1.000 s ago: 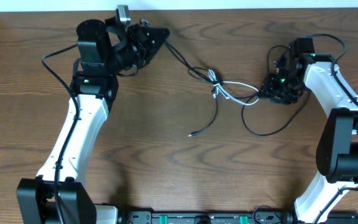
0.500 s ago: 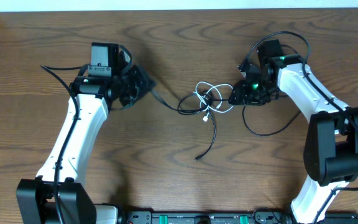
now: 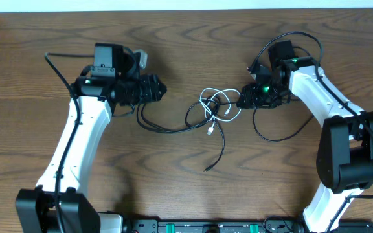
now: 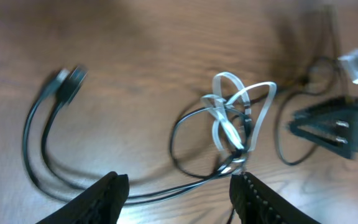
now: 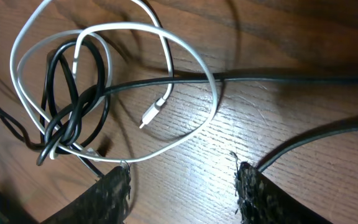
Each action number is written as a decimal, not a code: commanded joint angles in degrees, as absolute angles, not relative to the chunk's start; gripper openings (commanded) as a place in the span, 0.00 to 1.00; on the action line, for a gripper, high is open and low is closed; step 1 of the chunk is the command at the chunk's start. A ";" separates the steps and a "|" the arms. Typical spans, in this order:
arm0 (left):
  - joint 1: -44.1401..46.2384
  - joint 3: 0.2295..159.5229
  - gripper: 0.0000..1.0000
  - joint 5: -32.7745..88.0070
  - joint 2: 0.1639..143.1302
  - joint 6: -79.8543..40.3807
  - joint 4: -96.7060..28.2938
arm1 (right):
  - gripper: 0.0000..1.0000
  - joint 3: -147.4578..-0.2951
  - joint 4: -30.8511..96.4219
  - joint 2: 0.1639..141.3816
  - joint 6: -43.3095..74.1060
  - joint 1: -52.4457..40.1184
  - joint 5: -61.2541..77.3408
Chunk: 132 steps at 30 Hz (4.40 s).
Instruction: Untangle cables
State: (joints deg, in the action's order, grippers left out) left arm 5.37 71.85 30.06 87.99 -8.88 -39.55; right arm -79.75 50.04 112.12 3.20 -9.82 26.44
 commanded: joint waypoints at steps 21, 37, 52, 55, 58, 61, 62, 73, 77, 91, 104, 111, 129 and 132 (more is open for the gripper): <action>25.02 73.45 0.51 24.77 104.09 -1.15 -26.92 | 0.57 -79.50 47.81 112.62 2.04 -8.93 27.57; 27.46 73.34 0.43 24.77 108.68 -1.15 -24.34 | 0.61 -79.50 47.79 112.62 2.04 -8.93 27.53; 27.46 72.27 0.22 24.80 111.68 -1.85 -25.39 | 0.61 -79.50 48.36 112.62 2.04 -8.95 27.57; 27.46 72.27 0.19 24.77 111.68 -3.18 -25.34 | 0.62 -79.50 47.97 112.62 2.04 -8.99 27.55; 27.46 72.27 0.14 24.77 111.66 -3.75 -25.36 | 0.62 -79.50 47.53 112.62 2.04 -9.08 27.55; 27.46 72.27 0.09 24.75 111.66 -4.23 -25.12 | 0.62 -79.50 46.92 112.62 2.04 -9.10 27.55; 27.44 72.27 0.08 24.75 111.68 -5.10 -24.93 | 0.62 -79.50 46.65 112.62 2.04 -9.10 27.57; 27.46 72.27 0.08 24.80 111.66 -15.57 -24.77 | 0.59 -79.50 47.40 112.62 2.04 -9.56 27.62; 27.46 72.27 0.08 24.84 111.66 -18.20 -27.29 | 0.60 -79.50 47.35 112.62 2.04 -10.61 27.62; 27.46 72.27 0.08 24.80 111.66 -18.35 -31.90 | 0.62 -79.50 47.53 112.62 2.04 -15.16 27.57; 27.46 72.27 0.08 24.84 111.66 -18.46 -31.90 | 0.63 -79.50 47.16 112.62 2.04 -16.71 27.59; 27.46 72.27 0.08 24.82 111.66 -18.81 -31.86 | 0.63 -79.50 47.16 112.62 2.04 -16.71 27.59; 27.46 72.27 0.08 24.77 111.68 -19.22 -31.62 | 0.64 -79.50 46.92 112.62 2.04 -16.71 27.57; 27.46 72.27 0.08 24.80 111.68 -19.22 -31.51 | 0.64 -79.50 46.89 112.62 2.04 -16.71 27.57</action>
